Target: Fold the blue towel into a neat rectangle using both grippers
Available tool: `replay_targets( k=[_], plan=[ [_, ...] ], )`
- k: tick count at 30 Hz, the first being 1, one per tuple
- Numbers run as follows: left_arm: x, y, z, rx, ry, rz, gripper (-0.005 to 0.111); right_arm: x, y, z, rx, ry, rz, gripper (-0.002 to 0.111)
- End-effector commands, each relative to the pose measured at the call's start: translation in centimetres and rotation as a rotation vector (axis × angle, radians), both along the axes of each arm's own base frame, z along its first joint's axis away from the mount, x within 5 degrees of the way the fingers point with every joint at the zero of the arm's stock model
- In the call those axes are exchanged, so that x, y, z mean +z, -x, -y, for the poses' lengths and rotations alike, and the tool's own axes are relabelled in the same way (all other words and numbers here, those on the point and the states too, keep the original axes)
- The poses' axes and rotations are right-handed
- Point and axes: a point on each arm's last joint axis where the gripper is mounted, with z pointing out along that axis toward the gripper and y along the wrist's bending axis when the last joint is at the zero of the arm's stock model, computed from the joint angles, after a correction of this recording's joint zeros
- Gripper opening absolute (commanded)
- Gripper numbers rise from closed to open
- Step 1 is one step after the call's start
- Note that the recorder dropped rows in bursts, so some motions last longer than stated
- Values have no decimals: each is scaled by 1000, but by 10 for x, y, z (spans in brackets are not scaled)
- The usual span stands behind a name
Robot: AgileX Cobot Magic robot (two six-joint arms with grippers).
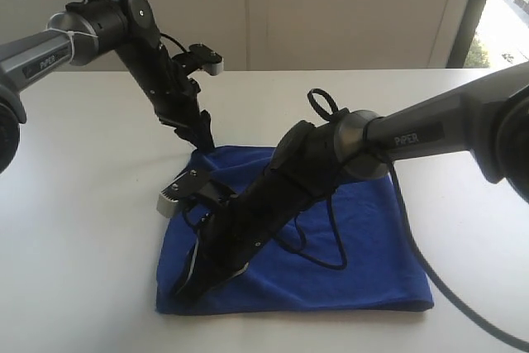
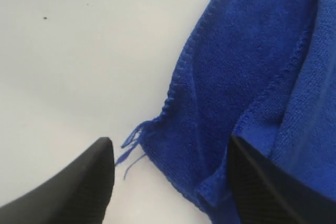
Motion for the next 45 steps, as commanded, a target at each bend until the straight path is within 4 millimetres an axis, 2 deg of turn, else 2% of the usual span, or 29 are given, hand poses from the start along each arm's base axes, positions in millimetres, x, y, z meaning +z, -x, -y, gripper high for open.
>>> replay_targets(
  k=[1,11,13,14,15,16,17,19,23,30,33,36,40,45],
  plan=[
    [4,3,-3,-13,1,-31,66,-23,11,8,82,94,-24,0],
    [-1,4,-3,-19,2,-64,66,-23,10,7,74,94,-19,0],
    [-1,5,-2,-18,11,-67,59,-23,10,7,71,95,-17,0],
    [-1,5,-2,-21,12,-69,48,-23,10,7,71,95,-17,0],
    [-1,5,-2,-22,13,-71,43,-23,10,7,71,95,-17,0],
    [-1,7,-2,-27,17,-88,30,-23,10,7,71,95,-17,0],
    [-1,8,-1,-30,20,-97,24,-23,10,7,71,95,-17,0],
    [-1,10,-1,-64,18,-109,0,-23,9,7,67,96,-16,0],
    [2,9,0,-59,31,-94,0,-23,10,7,56,98,-25,0],
    [17,0,1,-11,70,44,0,-23,10,7,56,98,-25,0],
    [20,-6,-3,60,39,90,0,-23,10,7,55,99,-26,0],
    [18,-11,-10,120,-26,122,0,-23,10,7,55,99,-26,0],
    [19,-12,-10,124,-20,136,0,-23,10,7,55,99,-26,0],
    [7,-13,-10,122,-32,112,0,-23,10,7,55,99,-26,0]
  ],
)
